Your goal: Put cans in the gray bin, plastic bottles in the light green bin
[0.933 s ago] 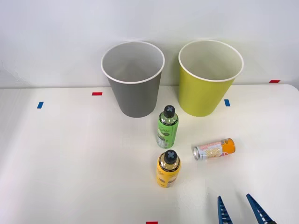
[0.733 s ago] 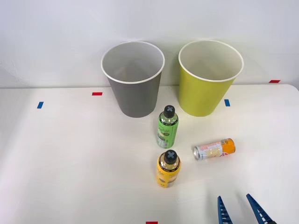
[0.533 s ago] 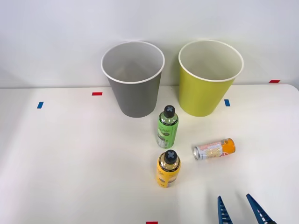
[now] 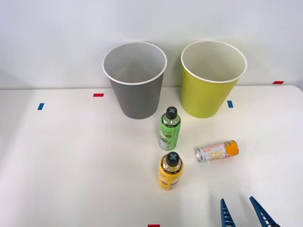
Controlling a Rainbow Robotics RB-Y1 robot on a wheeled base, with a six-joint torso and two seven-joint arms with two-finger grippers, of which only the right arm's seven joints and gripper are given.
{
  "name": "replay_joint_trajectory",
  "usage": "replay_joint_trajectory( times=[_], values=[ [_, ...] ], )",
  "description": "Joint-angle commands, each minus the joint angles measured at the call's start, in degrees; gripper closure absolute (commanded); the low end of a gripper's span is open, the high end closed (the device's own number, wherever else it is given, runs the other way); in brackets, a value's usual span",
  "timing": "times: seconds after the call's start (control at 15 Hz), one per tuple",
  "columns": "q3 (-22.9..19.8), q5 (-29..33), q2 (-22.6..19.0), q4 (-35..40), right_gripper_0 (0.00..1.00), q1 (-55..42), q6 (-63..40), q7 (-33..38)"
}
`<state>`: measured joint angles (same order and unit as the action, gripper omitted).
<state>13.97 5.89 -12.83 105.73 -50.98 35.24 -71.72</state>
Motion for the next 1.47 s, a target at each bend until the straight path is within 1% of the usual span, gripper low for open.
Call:
replay_joint_trajectory(
  times=[0.07, 0.93, 1.07, 1.2, 1.27, 1.33, 1.47],
  values=[
    [0.0, 0.0, 0.0, 0.0, 0.22, 0.0, 0.0, 0.0],
    [0.0, 0.0, 0.0, 0.0, 0.22, 0.0, 0.0, 0.0],
    [-0.09, -0.26, 0.26, -3.16, 0.21, 1.32, -0.62, 0.0],
    [0.18, -2.02, -0.35, -3.34, 0.22, 1.49, 0.53, -0.35],
    [0.62, -5.27, -0.53, -3.08, 0.22, 1.32, 2.28, -0.7],
    [0.44, -7.12, -0.44, -1.93, 0.22, 0.97, 2.9, -1.49],
    [-1.41, -7.73, -0.35, 0.44, 0.22, 0.88, 0.61, -2.46]
  ],
)
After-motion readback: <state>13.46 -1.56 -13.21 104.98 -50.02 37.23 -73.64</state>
